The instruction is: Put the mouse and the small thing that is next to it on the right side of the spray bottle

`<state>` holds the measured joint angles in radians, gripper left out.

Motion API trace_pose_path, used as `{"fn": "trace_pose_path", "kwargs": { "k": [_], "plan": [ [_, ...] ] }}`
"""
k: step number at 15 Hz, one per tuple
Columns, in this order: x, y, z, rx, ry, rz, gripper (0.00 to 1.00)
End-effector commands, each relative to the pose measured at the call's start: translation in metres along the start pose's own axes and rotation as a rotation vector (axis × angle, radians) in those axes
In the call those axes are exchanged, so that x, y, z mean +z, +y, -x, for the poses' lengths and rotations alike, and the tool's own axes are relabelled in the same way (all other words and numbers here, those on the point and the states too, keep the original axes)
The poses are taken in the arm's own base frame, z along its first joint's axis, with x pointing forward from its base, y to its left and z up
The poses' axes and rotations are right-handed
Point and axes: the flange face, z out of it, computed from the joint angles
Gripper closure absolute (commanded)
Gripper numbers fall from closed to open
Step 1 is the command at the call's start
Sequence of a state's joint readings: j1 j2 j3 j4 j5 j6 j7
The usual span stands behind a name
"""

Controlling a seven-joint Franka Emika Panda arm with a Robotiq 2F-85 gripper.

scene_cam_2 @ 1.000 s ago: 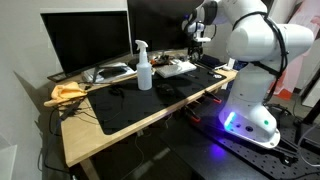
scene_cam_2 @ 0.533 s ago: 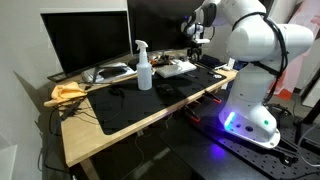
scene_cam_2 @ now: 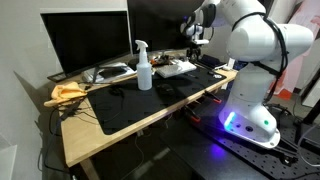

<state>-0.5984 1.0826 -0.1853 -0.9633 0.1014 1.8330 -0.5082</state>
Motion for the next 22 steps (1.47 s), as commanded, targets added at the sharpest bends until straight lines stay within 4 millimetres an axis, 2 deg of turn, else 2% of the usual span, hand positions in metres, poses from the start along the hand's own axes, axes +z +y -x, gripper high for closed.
{"fn": "trace_pose_path", "kwargs": {
  "k": [1,3,4,5,6,7,10,13,15,18,19,21,22],
  "plan": [
    [-0.003,-0.005,-0.003,-0.039,0.033,-0.009,0.00],
    [-0.003,-0.008,-0.005,-0.047,0.043,-0.015,0.00],
    [-0.002,-0.010,-0.007,-0.047,0.046,-0.019,0.04],
    [-0.001,-0.012,-0.008,-0.051,0.048,-0.018,0.20],
    [-0.001,-0.012,-0.008,-0.054,0.047,-0.016,0.29],
    [0.000,-0.012,-0.008,-0.056,0.047,-0.014,0.30],
    [0.001,-0.008,-0.007,-0.054,0.048,-0.014,0.54],
    [-0.002,-0.001,-0.003,-0.047,0.054,-0.022,0.62],
    [-0.005,0.007,0.001,-0.041,0.062,-0.022,0.58],
    [-0.006,0.015,0.005,-0.048,0.066,-0.019,0.42],
    [-0.005,0.016,0.006,-0.048,0.064,-0.021,0.42],
    [-0.002,0.016,0.006,-0.053,0.058,-0.022,0.47],
    [-0.001,0.015,0.005,-0.053,0.056,-0.023,0.47]
  ]
}}
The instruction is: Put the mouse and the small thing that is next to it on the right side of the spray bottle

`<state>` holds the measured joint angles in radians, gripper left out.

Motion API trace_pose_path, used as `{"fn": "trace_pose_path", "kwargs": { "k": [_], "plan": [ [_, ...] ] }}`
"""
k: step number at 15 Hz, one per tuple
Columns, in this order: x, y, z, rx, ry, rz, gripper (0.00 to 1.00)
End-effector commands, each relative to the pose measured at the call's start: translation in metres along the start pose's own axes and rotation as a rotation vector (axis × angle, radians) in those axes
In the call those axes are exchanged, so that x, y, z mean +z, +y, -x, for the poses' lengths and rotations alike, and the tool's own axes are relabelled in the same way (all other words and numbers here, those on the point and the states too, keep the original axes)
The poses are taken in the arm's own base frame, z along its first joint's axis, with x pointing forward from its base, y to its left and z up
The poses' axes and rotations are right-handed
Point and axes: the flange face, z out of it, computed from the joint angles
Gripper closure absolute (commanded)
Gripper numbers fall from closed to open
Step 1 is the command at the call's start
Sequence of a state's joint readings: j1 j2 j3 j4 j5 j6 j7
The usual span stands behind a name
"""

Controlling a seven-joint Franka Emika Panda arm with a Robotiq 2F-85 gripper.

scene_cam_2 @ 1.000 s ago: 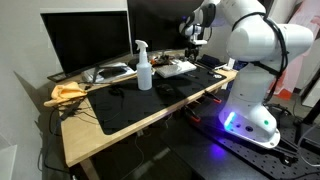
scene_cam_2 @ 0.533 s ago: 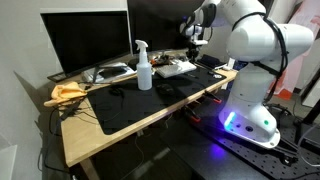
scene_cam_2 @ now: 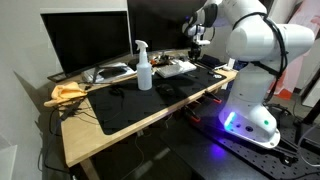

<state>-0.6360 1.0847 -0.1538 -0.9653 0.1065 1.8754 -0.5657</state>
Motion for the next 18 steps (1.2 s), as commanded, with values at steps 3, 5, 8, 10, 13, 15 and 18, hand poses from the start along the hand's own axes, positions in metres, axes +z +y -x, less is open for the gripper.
{"fn": "trace_pose_path", "kwargs": {
  "k": [3,5,8,10,13,15,18],
  "plan": [
    [-0.001,0.000,0.001,-0.013,0.003,-0.007,0.73],
    [0.001,-0.001,0.000,-0.013,0.000,-0.003,0.73],
    [0.010,-0.004,-0.001,-0.013,-0.015,0.006,0.66],
    [0.017,-0.005,-0.002,-0.013,-0.027,0.006,0.56],
    [0.019,-0.005,-0.002,-0.013,-0.030,0.009,0.64],
    [0.019,-0.005,-0.002,-0.015,-0.028,0.010,0.78],
    [0.017,-0.010,-0.004,-0.024,-0.028,0.010,1.00]
  ]
}}
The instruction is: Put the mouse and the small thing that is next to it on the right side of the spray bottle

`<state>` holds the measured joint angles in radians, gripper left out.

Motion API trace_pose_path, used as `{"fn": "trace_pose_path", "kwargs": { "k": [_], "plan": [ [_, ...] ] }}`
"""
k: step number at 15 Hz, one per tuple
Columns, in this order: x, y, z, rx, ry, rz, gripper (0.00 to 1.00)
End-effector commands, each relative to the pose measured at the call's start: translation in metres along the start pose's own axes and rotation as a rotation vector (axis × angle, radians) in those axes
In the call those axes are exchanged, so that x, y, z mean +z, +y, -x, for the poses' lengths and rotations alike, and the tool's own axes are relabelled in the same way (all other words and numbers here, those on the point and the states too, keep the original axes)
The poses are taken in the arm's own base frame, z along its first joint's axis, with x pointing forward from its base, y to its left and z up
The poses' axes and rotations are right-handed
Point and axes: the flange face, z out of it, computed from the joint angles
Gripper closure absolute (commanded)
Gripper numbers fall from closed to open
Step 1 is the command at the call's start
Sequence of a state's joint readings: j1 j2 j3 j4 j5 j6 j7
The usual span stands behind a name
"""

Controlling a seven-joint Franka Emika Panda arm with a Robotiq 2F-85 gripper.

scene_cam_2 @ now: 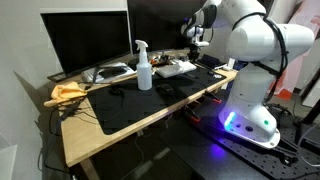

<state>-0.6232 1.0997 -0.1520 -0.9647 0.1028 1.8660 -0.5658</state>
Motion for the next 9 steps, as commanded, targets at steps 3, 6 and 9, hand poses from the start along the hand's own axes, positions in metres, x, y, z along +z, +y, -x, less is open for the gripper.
{"fn": "trace_pose_path", "kwargs": {
  "k": [3,6,9],
  "plan": [
    [0.004,-0.001,0.000,-0.017,-0.006,0.024,0.96],
    [-0.007,0.001,0.004,-0.021,0.014,0.024,0.96],
    [-0.029,0.007,0.014,-0.026,0.058,0.033,0.96]
  ]
}}
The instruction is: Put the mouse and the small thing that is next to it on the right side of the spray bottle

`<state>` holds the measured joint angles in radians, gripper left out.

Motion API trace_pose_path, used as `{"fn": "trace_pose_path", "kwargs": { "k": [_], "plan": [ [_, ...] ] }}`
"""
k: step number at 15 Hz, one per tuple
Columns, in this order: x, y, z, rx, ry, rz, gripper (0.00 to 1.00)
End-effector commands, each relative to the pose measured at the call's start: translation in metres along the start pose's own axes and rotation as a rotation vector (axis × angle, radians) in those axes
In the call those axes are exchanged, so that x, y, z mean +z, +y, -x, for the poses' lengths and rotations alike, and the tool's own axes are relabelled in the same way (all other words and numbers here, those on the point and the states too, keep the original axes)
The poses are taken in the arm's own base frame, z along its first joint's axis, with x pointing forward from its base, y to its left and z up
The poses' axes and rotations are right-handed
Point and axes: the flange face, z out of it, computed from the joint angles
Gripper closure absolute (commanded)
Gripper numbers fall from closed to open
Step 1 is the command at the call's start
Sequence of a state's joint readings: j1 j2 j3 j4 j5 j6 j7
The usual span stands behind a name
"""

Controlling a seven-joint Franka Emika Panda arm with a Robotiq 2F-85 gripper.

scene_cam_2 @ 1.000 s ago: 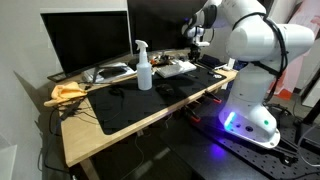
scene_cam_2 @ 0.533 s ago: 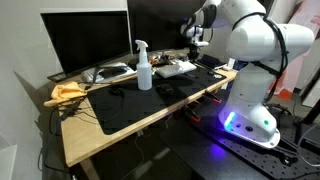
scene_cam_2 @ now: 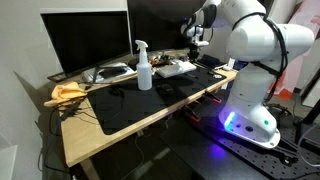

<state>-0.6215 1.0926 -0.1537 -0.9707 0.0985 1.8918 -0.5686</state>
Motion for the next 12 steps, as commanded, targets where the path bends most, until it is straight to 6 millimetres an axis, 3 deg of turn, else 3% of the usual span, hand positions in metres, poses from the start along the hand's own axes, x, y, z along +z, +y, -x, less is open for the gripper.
{"fn": "trace_pose_path", "kwargs": {
  "k": [1,6,12],
  "plan": [
    [-0.033,0.009,0.020,-0.026,0.059,0.021,0.96],
    [-0.067,0.018,0.053,-0.053,0.136,0.060,0.96],
    [-0.085,-0.001,0.097,-0.125,0.141,0.052,0.96]
  ]
}}
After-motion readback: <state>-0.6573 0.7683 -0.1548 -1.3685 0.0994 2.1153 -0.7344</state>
